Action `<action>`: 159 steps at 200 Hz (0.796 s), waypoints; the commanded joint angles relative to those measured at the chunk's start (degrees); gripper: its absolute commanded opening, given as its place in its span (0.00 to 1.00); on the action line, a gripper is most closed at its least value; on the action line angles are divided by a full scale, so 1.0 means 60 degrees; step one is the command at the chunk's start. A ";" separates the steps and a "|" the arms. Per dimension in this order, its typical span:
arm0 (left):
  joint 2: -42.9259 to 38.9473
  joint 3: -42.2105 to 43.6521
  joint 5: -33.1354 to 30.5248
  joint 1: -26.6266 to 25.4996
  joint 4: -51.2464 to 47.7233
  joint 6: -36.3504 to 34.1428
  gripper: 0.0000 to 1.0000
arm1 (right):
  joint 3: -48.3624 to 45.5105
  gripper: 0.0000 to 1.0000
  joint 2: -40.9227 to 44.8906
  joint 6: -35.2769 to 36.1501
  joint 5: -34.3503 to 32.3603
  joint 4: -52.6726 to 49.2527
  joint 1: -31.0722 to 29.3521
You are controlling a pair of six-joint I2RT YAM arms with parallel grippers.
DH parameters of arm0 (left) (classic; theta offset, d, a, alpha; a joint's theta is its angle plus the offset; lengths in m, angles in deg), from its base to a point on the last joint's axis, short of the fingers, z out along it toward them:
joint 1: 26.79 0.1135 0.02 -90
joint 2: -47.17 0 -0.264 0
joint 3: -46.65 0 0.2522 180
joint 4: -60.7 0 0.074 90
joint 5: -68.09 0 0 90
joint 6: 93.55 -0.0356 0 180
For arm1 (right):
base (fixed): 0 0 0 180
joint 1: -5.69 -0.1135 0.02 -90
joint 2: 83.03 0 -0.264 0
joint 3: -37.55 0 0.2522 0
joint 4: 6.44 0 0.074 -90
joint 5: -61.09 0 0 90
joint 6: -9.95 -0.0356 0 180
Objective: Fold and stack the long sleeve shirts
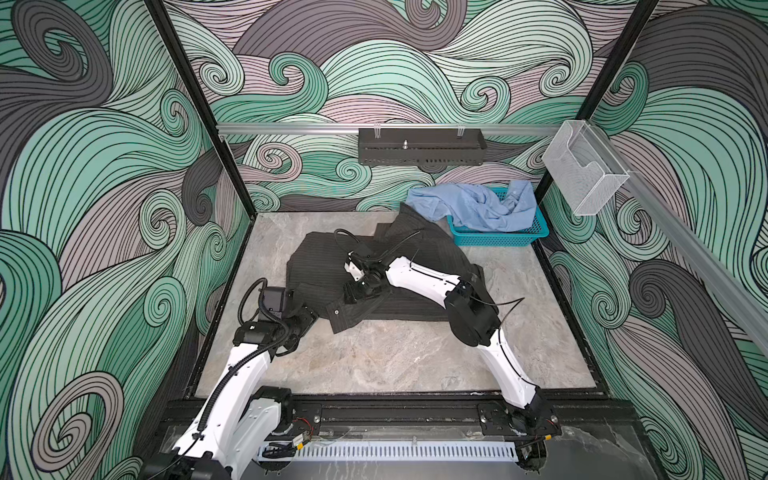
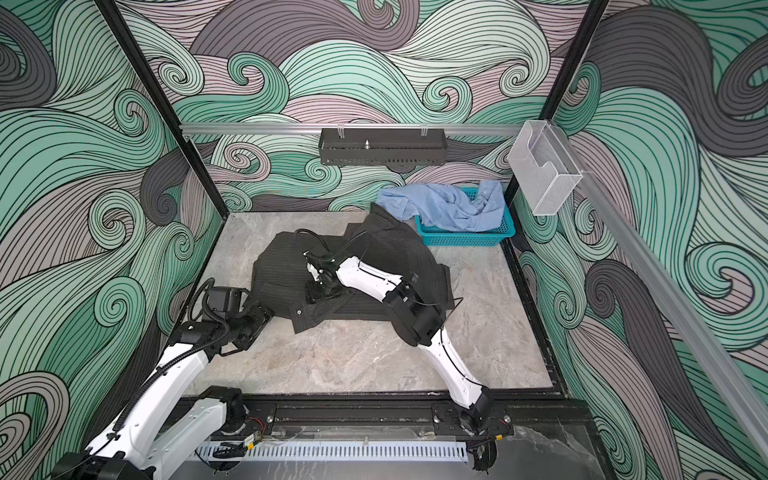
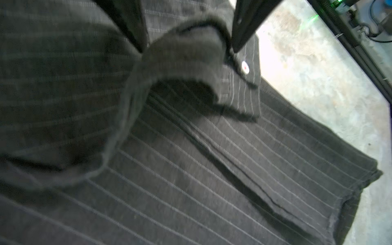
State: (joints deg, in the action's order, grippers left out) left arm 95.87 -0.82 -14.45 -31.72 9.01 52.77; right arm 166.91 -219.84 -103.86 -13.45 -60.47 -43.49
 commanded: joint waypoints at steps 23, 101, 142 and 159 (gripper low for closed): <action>0.0155 -0.0122 0.0873 0.0196 0.0373 -0.0626 0.75 | 0.0504 0.00 -0.0084 -0.0269 0.0052 -0.0751 -0.0019; 0.1323 0.0695 0.4255 0.0151 0.4812 -0.1726 0.78 | -0.2295 0.00 0.3182 -0.0936 0.2156 0.0960 0.0685; 0.1879 0.0918 0.4937 -0.0065 0.7142 -0.1656 0.77 | -0.3270 0.00 0.4004 -0.1579 0.3344 0.1810 0.1241; 0.2001 0.1049 0.5011 -0.0295 0.8039 -0.1300 0.77 | -0.3617 0.00 0.4223 -0.1971 0.3734 0.2338 0.1453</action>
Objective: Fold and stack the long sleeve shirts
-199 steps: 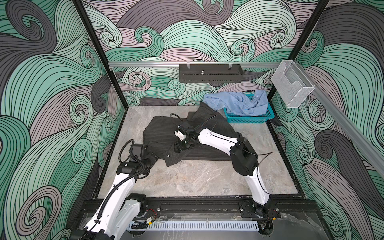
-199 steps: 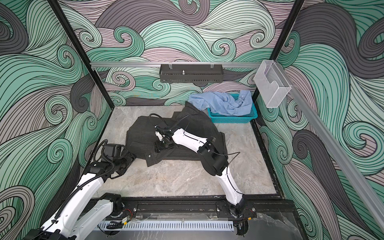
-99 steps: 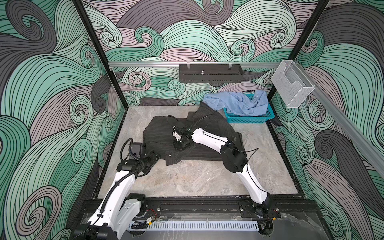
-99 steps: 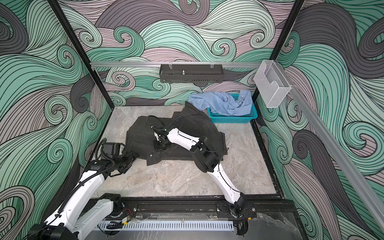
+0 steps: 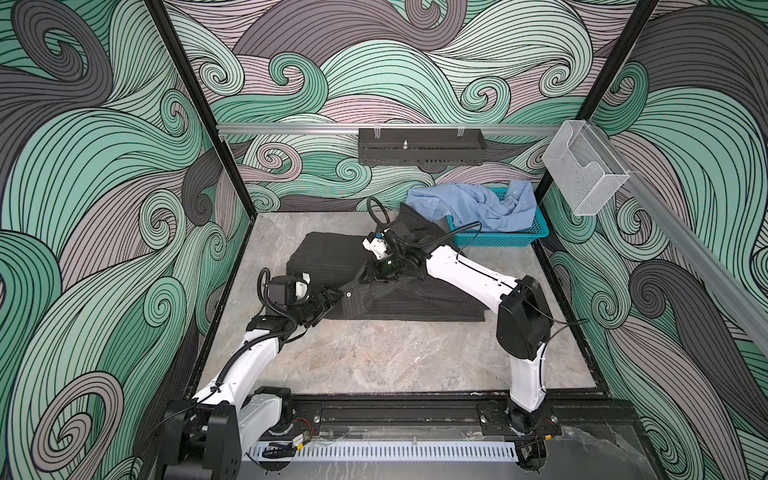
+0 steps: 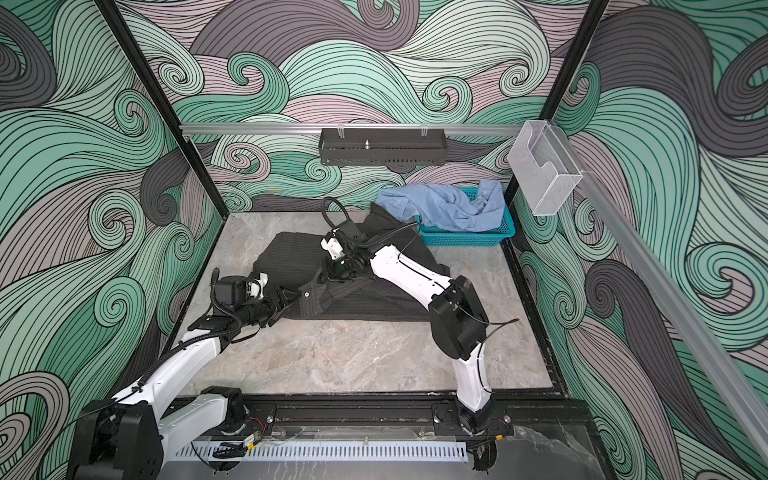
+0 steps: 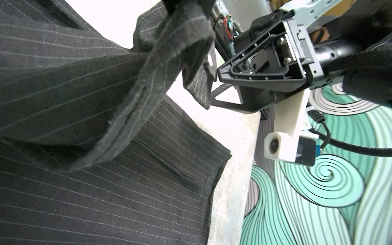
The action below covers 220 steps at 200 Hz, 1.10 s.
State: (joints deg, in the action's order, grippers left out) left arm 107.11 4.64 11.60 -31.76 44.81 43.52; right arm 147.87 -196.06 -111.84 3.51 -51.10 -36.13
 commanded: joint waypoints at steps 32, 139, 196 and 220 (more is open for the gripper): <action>0.0644 0.0074 0.0765 -0.0830 0.2641 0.0621 0.76 | -0.0802 0.00 0.0457 -0.1103 0.1401 0.1447 0.0500; 0.1331 0.0209 0.0789 -0.1448 0.4164 0.1371 0.77 | -0.2190 0.00 0.1143 -0.3310 0.2772 0.4713 0.1212; 0.1977 0.0277 0.0781 -0.1633 0.5945 0.2288 0.72 | -0.2474 0.00 0.1033 -0.4144 0.3146 0.5806 0.1268; 0.1861 0.0155 0.0768 -0.1646 0.6037 0.2358 0.70 | -0.2741 0.00 0.0983 -0.4554 0.3266 0.6348 0.1317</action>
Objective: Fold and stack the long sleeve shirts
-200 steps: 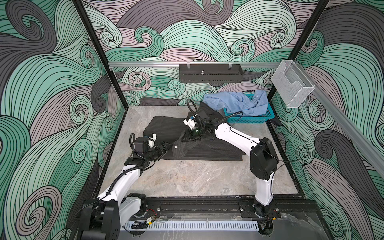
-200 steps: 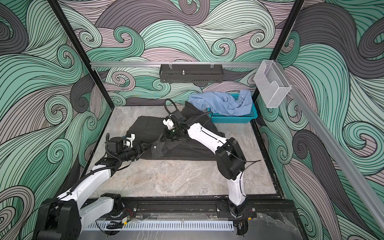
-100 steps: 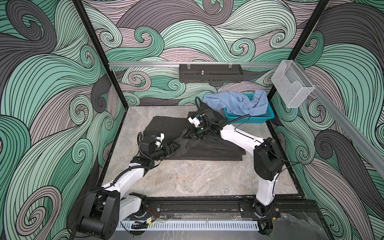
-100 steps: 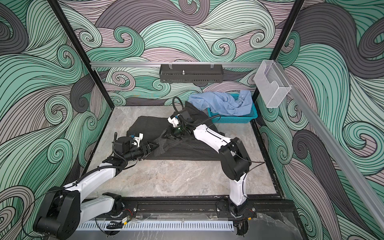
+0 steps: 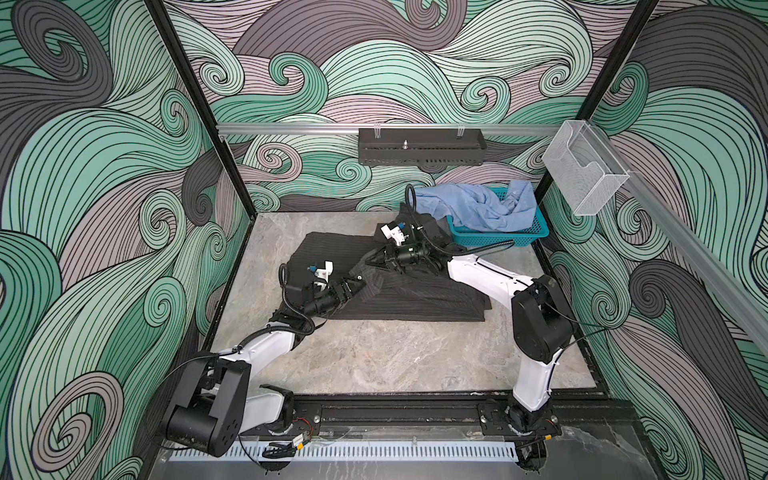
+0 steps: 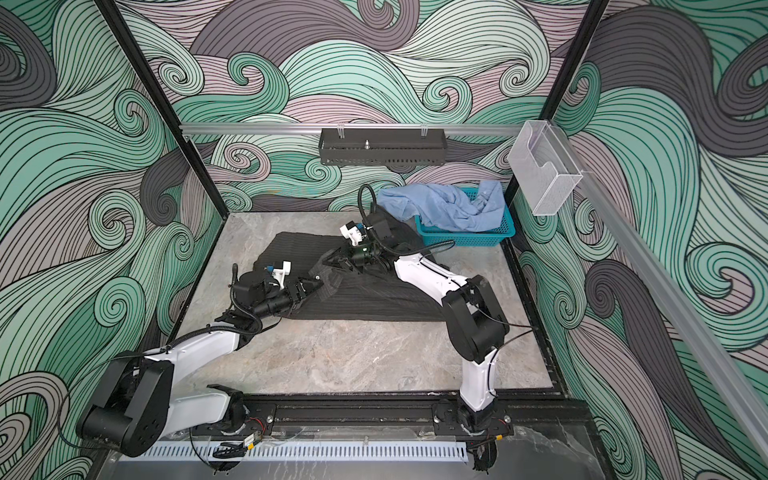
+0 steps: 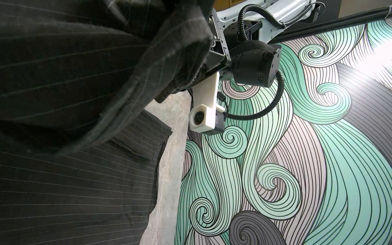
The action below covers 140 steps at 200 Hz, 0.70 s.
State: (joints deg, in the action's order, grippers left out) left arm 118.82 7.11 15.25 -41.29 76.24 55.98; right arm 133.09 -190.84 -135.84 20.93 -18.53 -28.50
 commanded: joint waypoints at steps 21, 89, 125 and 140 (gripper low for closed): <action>-0.0107 -0.0227 0.0131 -0.0058 0.1052 0.0331 0.72 | -0.0535 0.00 0.0046 -0.0968 0.0434 0.1497 0.0132; 0.0300 -0.0446 0.0150 0.0151 0.1570 -0.0011 0.77 | -0.1235 0.00 -0.0253 -0.3134 0.1051 0.4384 0.0497; 0.1217 -0.0512 0.0329 0.0176 0.2854 0.0380 0.76 | -0.1455 0.00 -0.0415 -0.4152 0.1276 0.5778 0.0569; 0.1442 -0.0613 0.0448 0.0179 0.3444 0.0588 0.76 | -0.1525 0.00 -0.0467 -0.4369 0.1331 0.6038 0.0601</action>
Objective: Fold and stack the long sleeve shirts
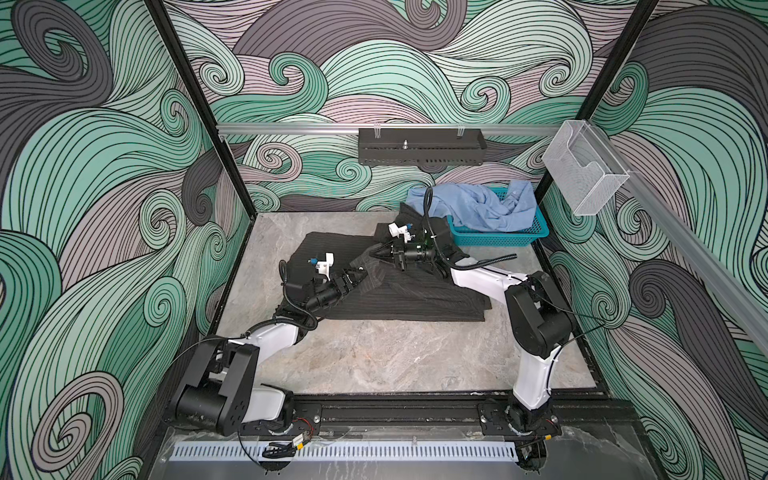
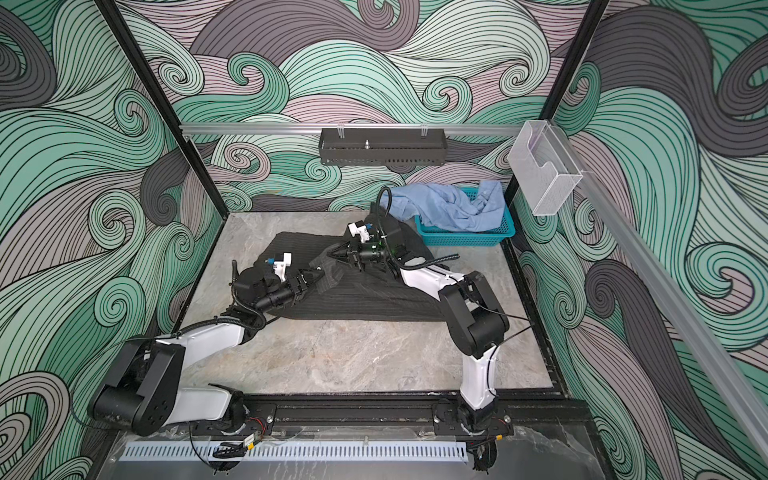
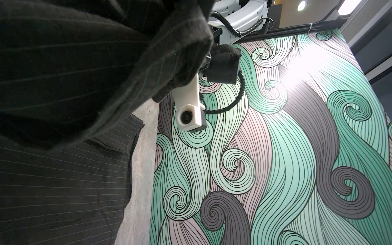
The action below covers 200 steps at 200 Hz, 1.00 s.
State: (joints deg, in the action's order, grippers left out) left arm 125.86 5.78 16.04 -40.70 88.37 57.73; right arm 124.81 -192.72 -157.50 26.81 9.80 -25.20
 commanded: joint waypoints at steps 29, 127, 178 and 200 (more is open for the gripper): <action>0.0778 -0.0569 0.0572 0.0066 0.2364 0.0750 0.72 | -0.0251 0.00 -0.0415 -0.1409 0.0410 0.2191 0.0108; 0.0679 -0.0957 0.0950 0.0128 0.2194 0.0679 0.36 | -0.0484 0.00 -0.0957 -0.2075 0.0438 0.3104 0.0154; -0.0529 -0.1989 0.0527 0.0215 -0.2158 -0.1387 0.00 | -0.0602 0.28 -0.0315 0.0037 0.0392 0.0612 0.0207; -0.1318 -0.3098 -0.0731 0.0253 -0.6239 -0.3625 0.00 | -0.0587 0.50 0.0491 0.2250 -0.0131 -0.2194 0.0354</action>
State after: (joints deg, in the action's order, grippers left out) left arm 123.39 -5.26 18.47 -40.00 77.31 51.89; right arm 121.40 -196.26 -159.22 27.93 13.38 -23.85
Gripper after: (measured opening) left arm 0.056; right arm 0.434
